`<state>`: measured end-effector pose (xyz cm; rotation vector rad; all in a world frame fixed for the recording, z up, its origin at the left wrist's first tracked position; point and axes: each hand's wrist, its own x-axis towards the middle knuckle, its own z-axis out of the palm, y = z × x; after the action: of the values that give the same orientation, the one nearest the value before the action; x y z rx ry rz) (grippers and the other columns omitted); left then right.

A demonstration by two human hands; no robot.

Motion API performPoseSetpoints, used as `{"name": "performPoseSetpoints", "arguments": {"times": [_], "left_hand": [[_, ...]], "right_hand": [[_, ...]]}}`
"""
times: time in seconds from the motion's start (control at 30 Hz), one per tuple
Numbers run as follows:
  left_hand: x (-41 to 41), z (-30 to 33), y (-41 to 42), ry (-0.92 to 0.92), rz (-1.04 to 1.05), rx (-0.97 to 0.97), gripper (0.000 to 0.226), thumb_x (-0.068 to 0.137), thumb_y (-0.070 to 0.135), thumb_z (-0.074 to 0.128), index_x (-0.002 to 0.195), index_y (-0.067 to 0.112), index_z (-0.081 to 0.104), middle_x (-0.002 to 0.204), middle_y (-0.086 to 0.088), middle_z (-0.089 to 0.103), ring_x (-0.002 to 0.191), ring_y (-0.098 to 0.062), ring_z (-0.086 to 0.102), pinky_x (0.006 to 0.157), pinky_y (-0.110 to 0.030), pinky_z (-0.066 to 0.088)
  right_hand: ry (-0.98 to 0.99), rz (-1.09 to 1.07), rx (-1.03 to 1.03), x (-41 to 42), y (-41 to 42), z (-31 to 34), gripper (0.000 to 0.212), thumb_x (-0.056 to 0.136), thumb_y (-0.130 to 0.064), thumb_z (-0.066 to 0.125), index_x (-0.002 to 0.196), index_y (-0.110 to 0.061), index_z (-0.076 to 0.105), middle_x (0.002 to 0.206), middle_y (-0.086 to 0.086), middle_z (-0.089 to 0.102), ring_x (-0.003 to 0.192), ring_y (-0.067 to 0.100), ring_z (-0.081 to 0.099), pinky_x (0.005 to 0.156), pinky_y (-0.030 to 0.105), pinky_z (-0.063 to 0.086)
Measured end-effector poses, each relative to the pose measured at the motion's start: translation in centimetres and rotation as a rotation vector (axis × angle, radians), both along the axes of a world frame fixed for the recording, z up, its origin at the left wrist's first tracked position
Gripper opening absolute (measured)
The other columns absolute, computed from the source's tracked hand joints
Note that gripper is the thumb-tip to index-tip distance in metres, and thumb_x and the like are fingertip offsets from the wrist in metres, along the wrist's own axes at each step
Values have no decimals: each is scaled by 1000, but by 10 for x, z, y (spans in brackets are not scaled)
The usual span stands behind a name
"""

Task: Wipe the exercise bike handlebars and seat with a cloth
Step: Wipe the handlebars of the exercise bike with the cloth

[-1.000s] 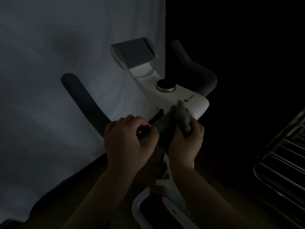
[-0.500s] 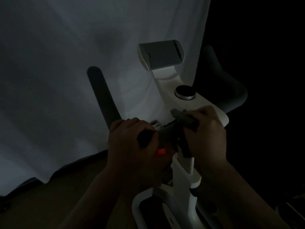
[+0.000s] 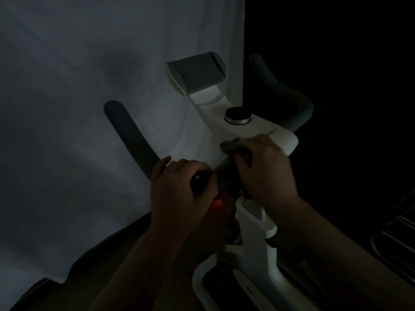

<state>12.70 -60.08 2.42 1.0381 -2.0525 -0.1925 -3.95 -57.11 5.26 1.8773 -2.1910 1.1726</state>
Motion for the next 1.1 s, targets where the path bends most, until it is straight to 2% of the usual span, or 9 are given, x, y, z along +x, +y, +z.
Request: {"name": "performPoseSetpoints", "arguments": {"times": [0.1,0.23,0.37,0.5,0.57,0.67,0.77,1.0,1.1], "left_hand": [[5,-1,-2,-17,-11,-54,31,78,49,61,93,22,64,89,11,65,89,-3,54,108,-50,30],[12,-7,0,-37,7,-18,34,75,55,61,86,24,65,85,11,62,87,-7,53,106,-51,30],[12,-10,2,-24,-2,4,33,76,55,57,84,24,67,82,8,65,85,-14,58,106,-58,29],[16,-3,0,-36,-37,32,30,76,54,56,81,26,67,78,10,63,82,-14,58,103,-56,31],[16,0,0,-43,-59,23,27,74,51,58,80,26,66,77,11,63,82,-13,59,106,-55,30],[17,3,-1,-60,-85,2,26,73,50,60,81,26,66,77,11,62,82,-11,58,107,-56,28],[16,6,0,-76,-92,7,27,73,50,60,85,27,66,81,11,64,85,-11,59,106,-57,29],[15,7,-4,-69,-135,37,16,75,44,63,88,34,63,82,20,62,84,2,56,114,-47,23],[14,6,-3,-48,-136,29,19,74,46,60,88,33,65,79,19,62,80,4,55,113,-47,25]], "right_hand": [[-39,53,36,-2,1,1,22,91,-15,59,109,-21,68,107,-3,60,97,7,54,84,16,36],[-30,-32,2,9,3,-5,21,91,-17,58,110,-19,68,114,0,59,104,10,52,91,18,37],[-90,39,36,8,3,-4,20,90,-17,60,108,-19,70,105,-6,53,94,5,50,80,0,32],[-91,2,-26,27,8,-10,21,89,-14,61,108,-20,70,109,-3,53,96,4,46,84,7,33],[-85,91,48,25,6,-3,19,89,-16,61,104,-19,71,102,-5,54,93,4,47,80,7,34],[-89,-14,100,13,-6,3,16,91,-21,59,101,-16,70,99,-5,51,91,9,51,72,10,35],[-117,-124,-67,36,2,-13,15,90,-18,59,101,-18,70,101,-9,50,95,3,47,78,8,35],[-780,-410,-325,62,9,-39,24,93,-16,57,115,-23,61,121,-7,47,111,4,47,81,-1,37],[-1009,-414,-385,67,6,-37,21,91,-16,59,103,-33,61,116,-8,52,110,7,51,86,10,44]]}}
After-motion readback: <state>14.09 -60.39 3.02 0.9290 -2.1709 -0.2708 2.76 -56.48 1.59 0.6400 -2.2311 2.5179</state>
